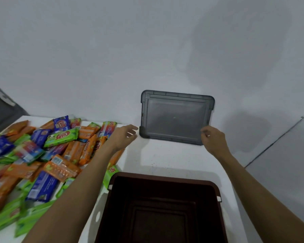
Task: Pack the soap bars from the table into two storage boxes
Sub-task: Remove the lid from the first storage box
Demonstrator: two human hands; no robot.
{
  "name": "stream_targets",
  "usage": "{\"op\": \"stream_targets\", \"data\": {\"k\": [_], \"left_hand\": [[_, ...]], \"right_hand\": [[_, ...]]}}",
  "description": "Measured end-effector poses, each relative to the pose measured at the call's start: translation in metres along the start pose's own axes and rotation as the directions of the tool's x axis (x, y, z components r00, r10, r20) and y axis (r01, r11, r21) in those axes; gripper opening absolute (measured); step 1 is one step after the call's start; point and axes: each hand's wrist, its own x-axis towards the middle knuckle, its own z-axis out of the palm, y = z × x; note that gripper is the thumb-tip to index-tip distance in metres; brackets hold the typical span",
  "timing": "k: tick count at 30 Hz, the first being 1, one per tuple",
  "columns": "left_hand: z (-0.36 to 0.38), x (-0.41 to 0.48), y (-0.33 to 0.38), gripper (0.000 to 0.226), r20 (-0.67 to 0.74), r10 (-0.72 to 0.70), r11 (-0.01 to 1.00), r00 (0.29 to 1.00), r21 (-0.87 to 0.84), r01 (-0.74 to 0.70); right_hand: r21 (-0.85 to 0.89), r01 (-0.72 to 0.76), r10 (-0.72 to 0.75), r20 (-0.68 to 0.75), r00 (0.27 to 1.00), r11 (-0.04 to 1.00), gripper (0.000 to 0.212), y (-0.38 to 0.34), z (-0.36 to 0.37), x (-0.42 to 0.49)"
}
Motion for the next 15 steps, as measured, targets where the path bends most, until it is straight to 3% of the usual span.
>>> {"op": "stream_targets", "data": {"k": [5,10,15], "left_hand": [[-0.011,-0.038,-0.017,0.028,-0.01,-0.001,1.0,1.0,0.021,0.001],[-0.033,-0.063,-0.035,0.027,-0.077,-0.018,0.999,0.997,0.03,0.02],[-0.074,-0.068,-0.061,0.027,-0.141,0.006,0.998,0.99,0.062,0.003]], "right_hand": [[0.067,0.063,-0.072,0.157,0.985,0.996,0.018,-0.025,-0.008,-0.016],[0.046,0.154,-0.16,0.417,0.895,0.987,0.023,-0.079,-0.005,-0.02],[0.031,0.226,-0.209,0.515,0.831,0.974,0.026,-0.149,0.026,-0.017]]}}
